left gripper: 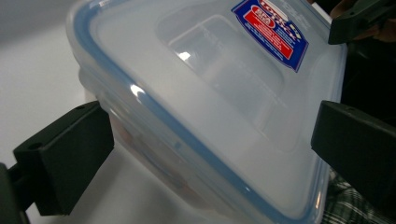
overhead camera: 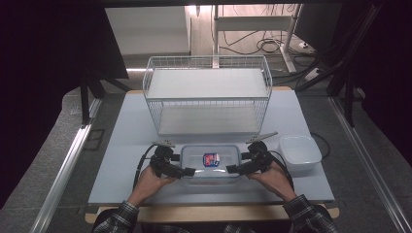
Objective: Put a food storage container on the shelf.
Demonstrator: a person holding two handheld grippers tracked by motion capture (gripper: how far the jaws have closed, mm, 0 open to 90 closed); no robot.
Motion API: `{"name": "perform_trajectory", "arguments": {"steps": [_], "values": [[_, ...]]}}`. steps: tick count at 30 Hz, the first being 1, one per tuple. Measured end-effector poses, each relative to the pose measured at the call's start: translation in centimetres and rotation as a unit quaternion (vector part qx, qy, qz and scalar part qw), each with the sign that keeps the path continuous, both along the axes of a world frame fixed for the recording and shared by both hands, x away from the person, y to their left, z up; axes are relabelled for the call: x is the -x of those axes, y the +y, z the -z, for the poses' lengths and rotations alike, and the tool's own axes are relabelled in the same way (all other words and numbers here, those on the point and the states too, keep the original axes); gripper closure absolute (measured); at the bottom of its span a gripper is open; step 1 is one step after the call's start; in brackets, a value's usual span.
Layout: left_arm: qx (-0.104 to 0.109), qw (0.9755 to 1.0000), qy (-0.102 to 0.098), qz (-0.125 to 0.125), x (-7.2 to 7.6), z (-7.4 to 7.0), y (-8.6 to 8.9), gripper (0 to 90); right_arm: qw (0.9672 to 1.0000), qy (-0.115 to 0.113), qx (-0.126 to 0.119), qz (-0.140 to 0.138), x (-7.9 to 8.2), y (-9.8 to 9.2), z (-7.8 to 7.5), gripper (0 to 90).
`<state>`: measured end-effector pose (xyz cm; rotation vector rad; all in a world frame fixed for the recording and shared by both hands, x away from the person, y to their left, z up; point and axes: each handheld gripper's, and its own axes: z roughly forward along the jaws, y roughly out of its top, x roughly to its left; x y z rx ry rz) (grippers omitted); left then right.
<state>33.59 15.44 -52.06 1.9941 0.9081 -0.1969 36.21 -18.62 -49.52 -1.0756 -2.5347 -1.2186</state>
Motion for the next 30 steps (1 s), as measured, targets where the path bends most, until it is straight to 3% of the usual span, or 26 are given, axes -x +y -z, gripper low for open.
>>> {"name": "perform_trajectory", "arguments": {"steps": [1,6,8,10,11,12,16,18,20,21,24,30], "values": [[0.002,1.0000,0.008,-0.003,0.2,0.0,0.1,2.7,0.9997,0.024,-0.007,0.002,0.0,0.1,0.4,5.5],[0.001,0.9999,0.012,-0.008,1.2,-0.6,0.7,11.9,0.9998,0.018,0.004,0.004,0.4,-0.1,-0.3,11.9],[0.011,0.9996,0.015,-0.020,1.5,-0.8,1.2,21.1,0.9997,0.019,0.009,0.010,0.9,-0.2,-0.7,18.4],[0.011,0.9997,0.009,-0.021,1.7,-1.0,1.3,26.7,0.9994,0.022,-0.006,0.026,1.1,-0.8,-1.0,27.8],[0.015,0.9994,0.012,-0.028,1.8,-1.1,1.4,26.7,0.9994,0.022,-0.006,0.026,1.1,-0.8,-1.0,27.8],[0.024,0.9990,0.015,-0.036,2.0,-1.1,1.6,31.8,0.9985,0.030,-0.028,0.036,1.1,-1.5,-1.2,35.2],[0.026,0.9981,0.011,-0.055,2.5,-1.5,1.5,37.3,0.9972,0.037,-0.044,0.047,1.3,-1.9,-1.2,40.9],[0.033,0.9971,0.000,-0.069,2.8,-1.8,1.7,41.6,0.9966,0.034,-0.053,0.054,1.6,-2.4,-1.6,47.6],[0.037,0.9967,-0.002,-0.073,2.8,-1.8,1.7,42.9,0.9969,0.026,-0.052,0.054,1.8,-2.4,-1.7,47.9],[0.045,0.9959,-0.005,-0.079,2.8,-1.8,1.9,45.3,0.9976,0.011,-0.042,0.055,2.0,-2.1,-2.0,48.2],[0.053,0.9948,-0.009,-0.086,3.0,-1.8,2.1,49.4,0.9969,0.002,-0.050,0.060,2.1,-2.2,-2.1,50.4],[0.052,0.9944,-0.019,-0.091,3.0,-2.0,2.0,51.9,0.9964,-0.016,-0.056,0.061,2.0,-2.4,-2.2,51.7]]}}
